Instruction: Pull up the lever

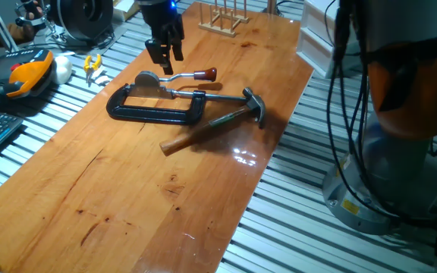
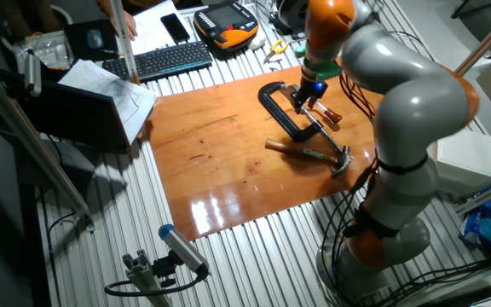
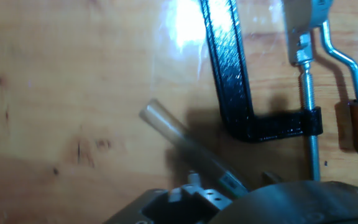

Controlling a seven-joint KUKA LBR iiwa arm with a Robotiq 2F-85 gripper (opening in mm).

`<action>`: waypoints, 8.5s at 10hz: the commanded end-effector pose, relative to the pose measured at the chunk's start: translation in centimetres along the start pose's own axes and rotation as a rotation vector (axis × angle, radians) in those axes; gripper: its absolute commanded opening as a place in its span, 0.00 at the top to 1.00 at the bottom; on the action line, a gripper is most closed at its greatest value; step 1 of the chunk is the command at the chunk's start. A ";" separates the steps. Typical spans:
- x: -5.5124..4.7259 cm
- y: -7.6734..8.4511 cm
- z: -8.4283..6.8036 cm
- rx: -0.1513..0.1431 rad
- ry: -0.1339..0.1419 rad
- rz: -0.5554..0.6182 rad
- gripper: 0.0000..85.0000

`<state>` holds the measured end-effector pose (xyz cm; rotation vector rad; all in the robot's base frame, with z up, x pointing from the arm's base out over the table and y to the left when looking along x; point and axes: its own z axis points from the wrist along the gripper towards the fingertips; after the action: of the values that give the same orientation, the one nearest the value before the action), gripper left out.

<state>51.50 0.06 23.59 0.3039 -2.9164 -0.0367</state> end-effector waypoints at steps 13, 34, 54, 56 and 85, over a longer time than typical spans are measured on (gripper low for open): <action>0.1 0.1 0.0 0.027 -0.039 -0.239 1.00; -0.5 -1.7 -0.3 0.030 -0.086 -0.150 1.00; -1.7 -11.3 1.2 0.074 -0.065 -0.231 1.00; -0.4 -13.1 2.5 0.071 -0.076 -0.232 1.00; -3.8 -18.8 6.2 0.129 -0.071 -0.223 0.40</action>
<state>57.65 -17.62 15.71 0.6608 -2.9472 0.1086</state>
